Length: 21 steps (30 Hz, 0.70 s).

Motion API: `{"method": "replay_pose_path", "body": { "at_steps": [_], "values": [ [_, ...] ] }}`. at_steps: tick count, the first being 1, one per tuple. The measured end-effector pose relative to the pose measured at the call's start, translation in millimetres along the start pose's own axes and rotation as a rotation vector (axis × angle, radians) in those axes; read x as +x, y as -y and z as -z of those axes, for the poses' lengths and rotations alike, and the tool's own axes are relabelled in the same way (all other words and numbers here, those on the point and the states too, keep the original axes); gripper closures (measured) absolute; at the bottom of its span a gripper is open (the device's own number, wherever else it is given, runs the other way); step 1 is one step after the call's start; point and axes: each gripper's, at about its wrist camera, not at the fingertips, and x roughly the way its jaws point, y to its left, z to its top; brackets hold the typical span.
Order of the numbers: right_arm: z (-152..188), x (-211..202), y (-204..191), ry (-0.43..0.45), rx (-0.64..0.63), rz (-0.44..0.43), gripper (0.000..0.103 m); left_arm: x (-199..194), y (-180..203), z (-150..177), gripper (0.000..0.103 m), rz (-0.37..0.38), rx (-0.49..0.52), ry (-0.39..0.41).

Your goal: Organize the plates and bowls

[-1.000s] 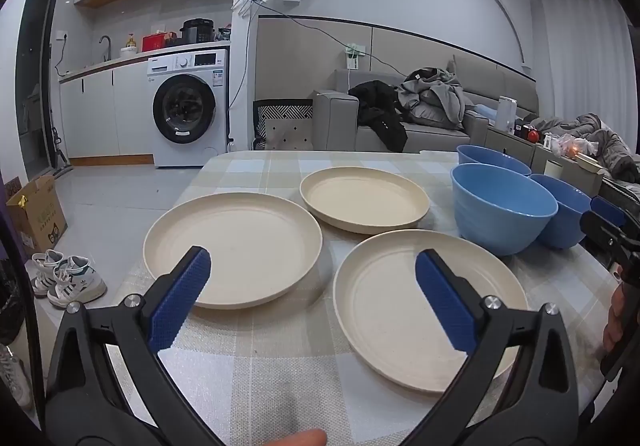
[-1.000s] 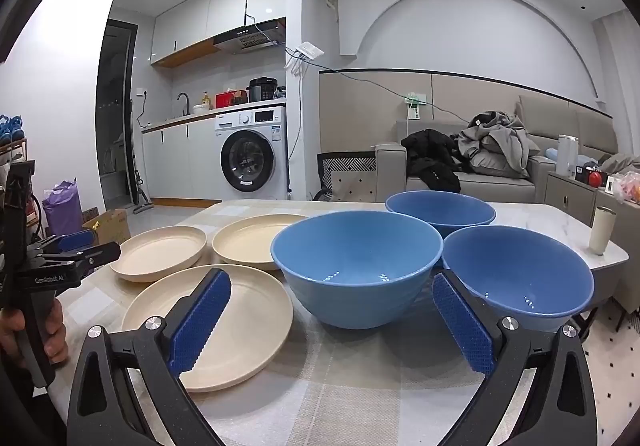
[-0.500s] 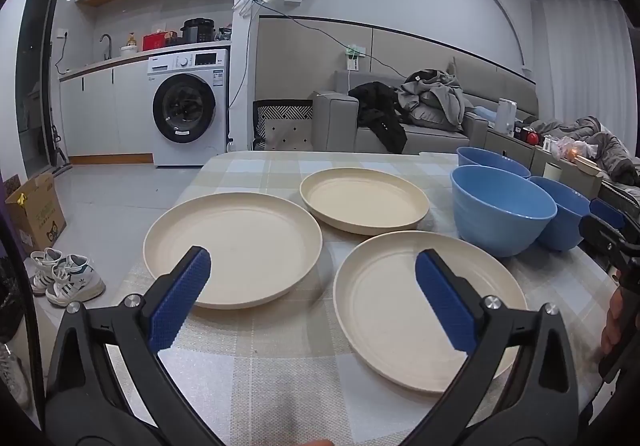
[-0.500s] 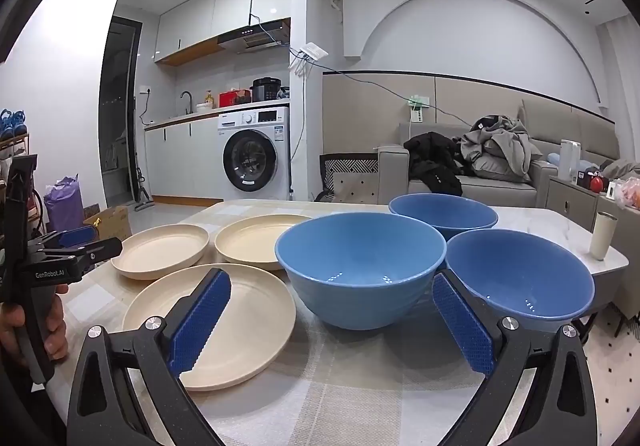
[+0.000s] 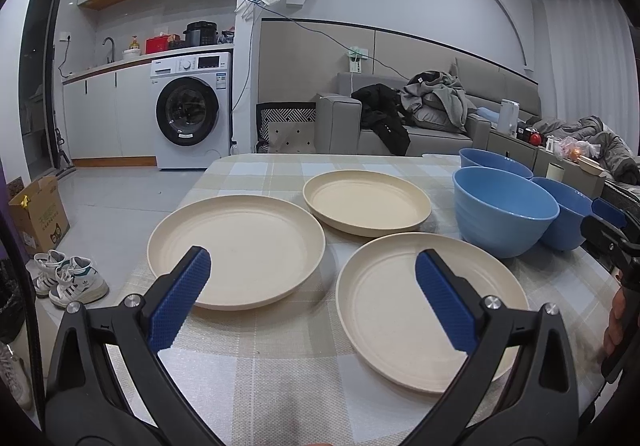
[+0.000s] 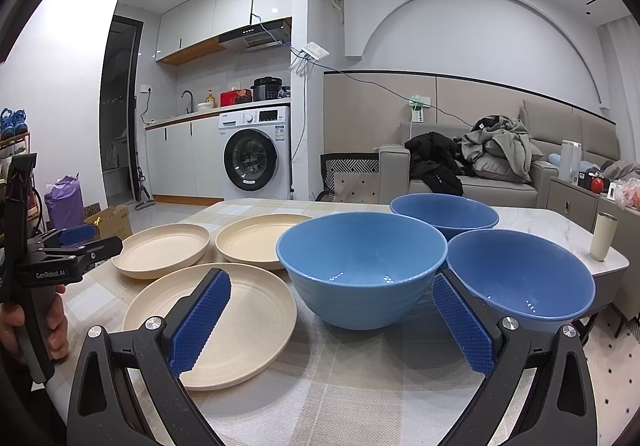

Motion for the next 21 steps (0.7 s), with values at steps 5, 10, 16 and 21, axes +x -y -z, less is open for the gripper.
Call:
{"method": "replay_pose_path", "body": {
  "at_steps": [5,10,16,21],
  "values": [
    [-0.3,0.5,-0.4,-0.001,-0.001,0.000,0.000,-1.3,0.5,-0.2,0.001,0.018,0.005,-0.003],
    [1.9,0.1,-1.5,0.000,-0.001,0.000,0.000,-3.1,-0.1,-0.5,0.001,0.019,0.006,-0.004],
    [1.8,0.1,-1.8,-0.001,-0.002,0.001,0.000,-2.9,0.7,-0.7,0.001,0.019,0.007,-0.003],
    [2.0,0.1,-1.8,0.000,-0.003,0.000,0.000,-4.0,1.5,-0.5,0.001,0.019,0.007,-0.002]
  ]
}}
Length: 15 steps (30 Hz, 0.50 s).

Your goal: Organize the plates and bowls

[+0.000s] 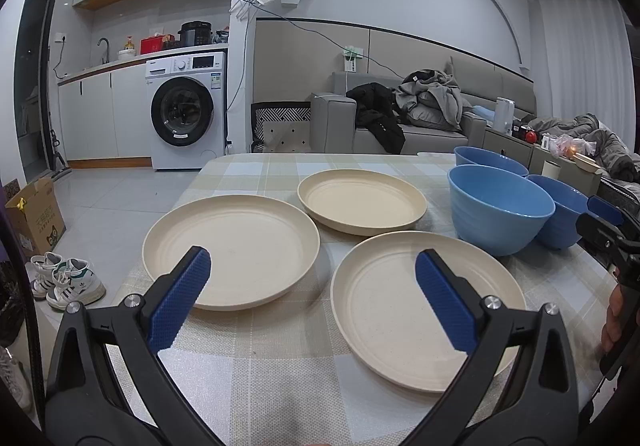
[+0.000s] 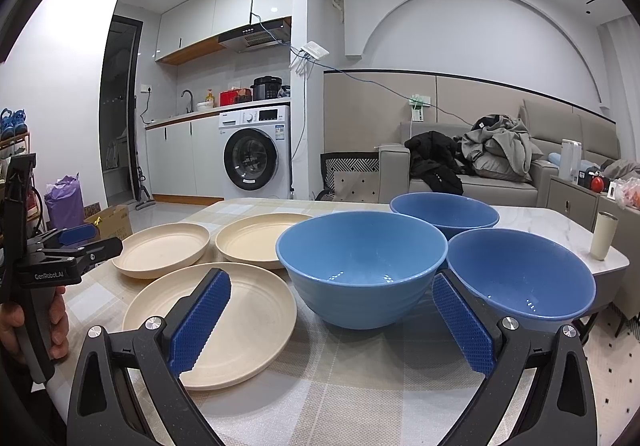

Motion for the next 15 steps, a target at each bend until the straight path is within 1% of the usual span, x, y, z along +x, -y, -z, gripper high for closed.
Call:
{"method": "replay_pose_path", "body": {
  "at_steps": [15],
  "values": [
    [0.0,0.2,-0.2,0.000,-0.001,0.001,0.000,0.3,0.9,0.0,0.001,-0.002,0.002,-0.001]
  ]
}}
